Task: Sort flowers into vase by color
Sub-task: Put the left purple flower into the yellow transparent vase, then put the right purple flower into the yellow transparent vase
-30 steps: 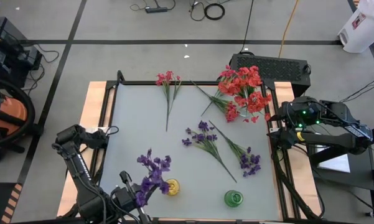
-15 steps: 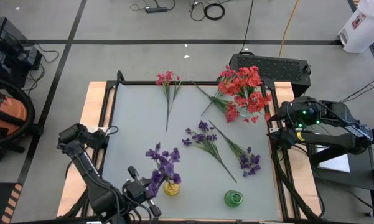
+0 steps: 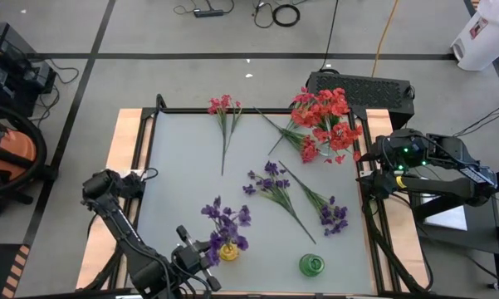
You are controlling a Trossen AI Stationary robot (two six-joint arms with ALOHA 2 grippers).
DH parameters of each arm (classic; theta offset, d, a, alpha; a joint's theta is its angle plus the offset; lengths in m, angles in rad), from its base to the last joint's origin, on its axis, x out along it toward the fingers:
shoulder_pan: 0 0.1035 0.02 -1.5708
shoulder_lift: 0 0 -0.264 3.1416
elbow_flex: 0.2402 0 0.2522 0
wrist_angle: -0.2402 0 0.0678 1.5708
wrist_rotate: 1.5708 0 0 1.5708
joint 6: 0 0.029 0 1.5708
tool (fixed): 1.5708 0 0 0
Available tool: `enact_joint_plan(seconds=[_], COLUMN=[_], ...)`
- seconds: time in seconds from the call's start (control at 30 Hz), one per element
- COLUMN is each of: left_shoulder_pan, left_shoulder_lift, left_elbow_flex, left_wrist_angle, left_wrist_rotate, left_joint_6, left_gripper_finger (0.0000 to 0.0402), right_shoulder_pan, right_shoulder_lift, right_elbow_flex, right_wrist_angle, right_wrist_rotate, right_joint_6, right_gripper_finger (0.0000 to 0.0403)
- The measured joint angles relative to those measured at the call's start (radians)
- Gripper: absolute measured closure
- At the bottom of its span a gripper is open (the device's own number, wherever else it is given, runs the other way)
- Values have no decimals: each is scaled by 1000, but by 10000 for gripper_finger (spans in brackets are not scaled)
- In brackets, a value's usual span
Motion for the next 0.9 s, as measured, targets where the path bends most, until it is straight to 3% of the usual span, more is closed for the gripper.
enact_joint_plan(seconds=[0.17,0.53,0.9], left_shoulder_pan=[1,1,-6], left_shoulder_lift=[4,4,2], left_elbow_flex=[0,0,0], left_wrist_angle=[9,28,7], left_wrist_rotate=[70,102,102], left_joint_6=[-52,-41,-35], left_gripper_finger=[369,249,235], right_shoulder_pan=[0,0,0], right_shoulder_lift=[0,0,0], right_elbow_flex=[0,0,0], right_wrist_angle=[0,0,0], right_wrist_rotate=[0,0,0], right_joint_6=[0,0,0], right_gripper_finger=[46,46,46])
